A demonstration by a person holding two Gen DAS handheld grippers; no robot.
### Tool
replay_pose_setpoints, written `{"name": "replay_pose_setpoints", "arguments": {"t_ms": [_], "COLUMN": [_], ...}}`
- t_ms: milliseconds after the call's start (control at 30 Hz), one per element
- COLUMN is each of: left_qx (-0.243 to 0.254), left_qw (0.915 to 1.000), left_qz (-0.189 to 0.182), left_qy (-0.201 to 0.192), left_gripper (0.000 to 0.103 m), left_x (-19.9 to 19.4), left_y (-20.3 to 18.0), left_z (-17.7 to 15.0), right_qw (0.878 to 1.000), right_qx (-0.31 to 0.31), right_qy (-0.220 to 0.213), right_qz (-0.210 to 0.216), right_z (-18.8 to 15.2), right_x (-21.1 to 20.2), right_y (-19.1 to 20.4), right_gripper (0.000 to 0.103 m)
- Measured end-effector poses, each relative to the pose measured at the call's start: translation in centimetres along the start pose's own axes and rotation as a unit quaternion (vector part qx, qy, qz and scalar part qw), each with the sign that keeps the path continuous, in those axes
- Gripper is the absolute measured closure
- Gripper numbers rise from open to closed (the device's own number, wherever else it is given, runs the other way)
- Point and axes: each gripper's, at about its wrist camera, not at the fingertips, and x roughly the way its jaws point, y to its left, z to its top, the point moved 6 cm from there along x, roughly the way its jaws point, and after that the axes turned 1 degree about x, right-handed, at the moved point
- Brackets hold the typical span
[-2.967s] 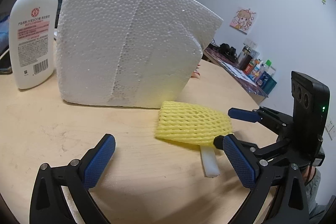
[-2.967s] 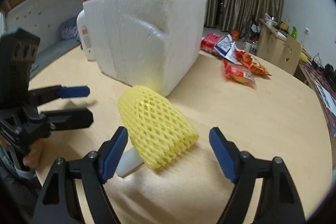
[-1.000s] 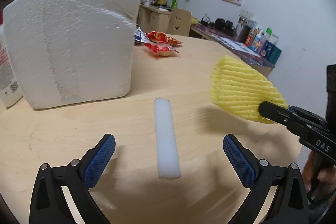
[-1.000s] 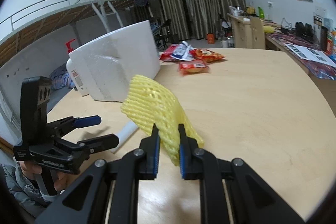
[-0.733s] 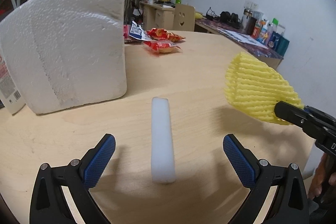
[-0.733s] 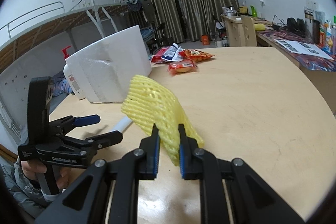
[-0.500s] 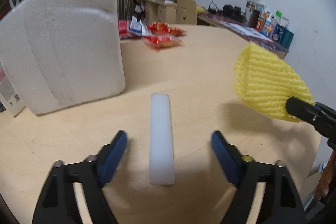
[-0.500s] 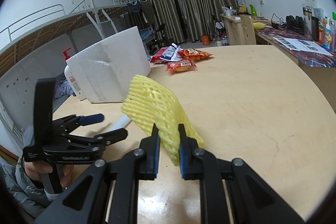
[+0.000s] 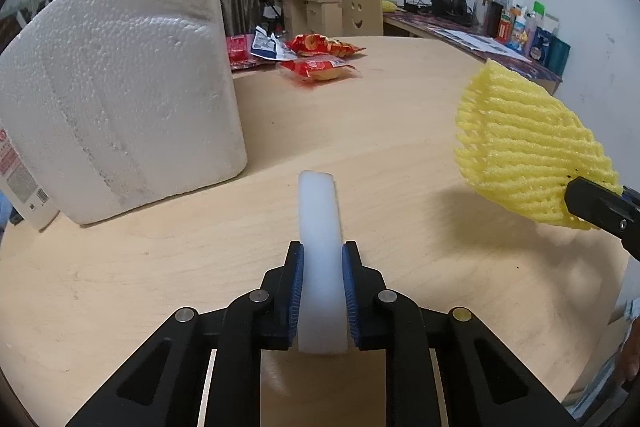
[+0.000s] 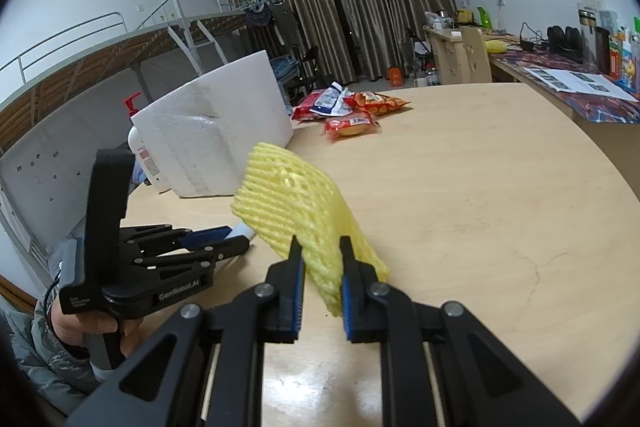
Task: Organize soft objects
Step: 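Carry the yellow net and white foam strip over the foam box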
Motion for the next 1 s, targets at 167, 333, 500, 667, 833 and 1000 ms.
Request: {"name": "replay_pose_setpoints", "arguments": {"t_ms": [167, 333, 500, 667, 833, 1000], "left_qx": [0.004, 0.008, 0.005, 0.005, 0.001, 0.0], "left_qw": [0.9999, 0.9994, 0.998, 0.9958, 0.9931, 0.9892], "left_qz": [-0.007, -0.009, -0.002, 0.001, 0.008, 0.016], "left_qy": [-0.008, -0.032, -0.064, -0.091, -0.117, -0.146], "left_gripper": [0.085, 0.085, 0.085, 0.085, 0.085, 0.085], "left_x": [-0.6, -2.0, -4.1, -6.4, -8.9, -11.7], "left_y": [0.1, 0.3, 0.9, 1.4, 2.1, 2.8], "left_z": [-0.1, 0.3, 1.0, 1.4, 1.6, 1.5], "right_qw": [1.0, 1.0, 1.0, 1.0, 0.999, 0.999], "right_qx": [-0.001, -0.002, -0.006, -0.008, -0.016, -0.025], "right_qy": [-0.003, -0.009, -0.014, -0.02, -0.029, -0.038], "right_qz": [0.0, -0.003, -0.004, -0.001, 0.003, 0.007], "right_z": [0.1, 0.2, 0.2, 0.4, 0.6, 0.8], "right_x": [-0.4, -1.0, -1.4, -1.7, -2.5, -3.1], "right_y": [0.1, 0.5, 1.0, 1.9, 2.9, 4.4], "right_gripper": [0.084, 0.084, 0.084, 0.084, 0.084, 0.084]}}
